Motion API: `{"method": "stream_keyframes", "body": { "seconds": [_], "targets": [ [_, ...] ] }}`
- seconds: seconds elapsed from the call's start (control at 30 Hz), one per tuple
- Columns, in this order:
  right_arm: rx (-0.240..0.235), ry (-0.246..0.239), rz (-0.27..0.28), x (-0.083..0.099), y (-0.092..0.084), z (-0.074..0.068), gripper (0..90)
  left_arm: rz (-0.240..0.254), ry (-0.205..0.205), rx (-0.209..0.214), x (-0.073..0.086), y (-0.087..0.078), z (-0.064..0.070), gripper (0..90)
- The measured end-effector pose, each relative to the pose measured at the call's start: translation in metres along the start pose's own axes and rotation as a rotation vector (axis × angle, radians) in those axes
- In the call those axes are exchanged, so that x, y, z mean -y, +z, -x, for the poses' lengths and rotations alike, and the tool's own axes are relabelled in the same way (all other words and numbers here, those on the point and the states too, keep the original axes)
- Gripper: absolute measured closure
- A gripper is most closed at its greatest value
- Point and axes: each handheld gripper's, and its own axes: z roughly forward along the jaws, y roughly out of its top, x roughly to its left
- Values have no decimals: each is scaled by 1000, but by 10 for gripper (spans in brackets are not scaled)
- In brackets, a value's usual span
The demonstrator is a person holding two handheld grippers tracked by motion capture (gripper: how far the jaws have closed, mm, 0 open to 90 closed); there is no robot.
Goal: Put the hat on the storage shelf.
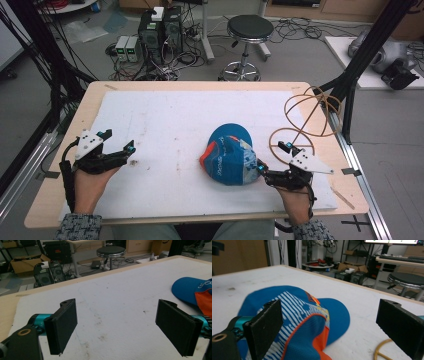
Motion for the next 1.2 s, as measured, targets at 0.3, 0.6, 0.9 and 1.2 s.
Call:
{"method": "stream_keyframes", "body": {
  "seconds": [0.3,0.6,0.9,1.2],
  "targets": [
    [-99,-34,-2,-7,13,-17,152,-3,0,-9,1,0,0,180],
    [-181,-35,-11,-13,30,-30,243,-4,7,4,0,2,2,180],
    [-194,-68,-49,-15,42,-34,359,-10,13,10,2,3,4,182],
    [-187,-76,-92,-13,47,-33,507,-9,12,0,1,2,2,183]
  ]
}}
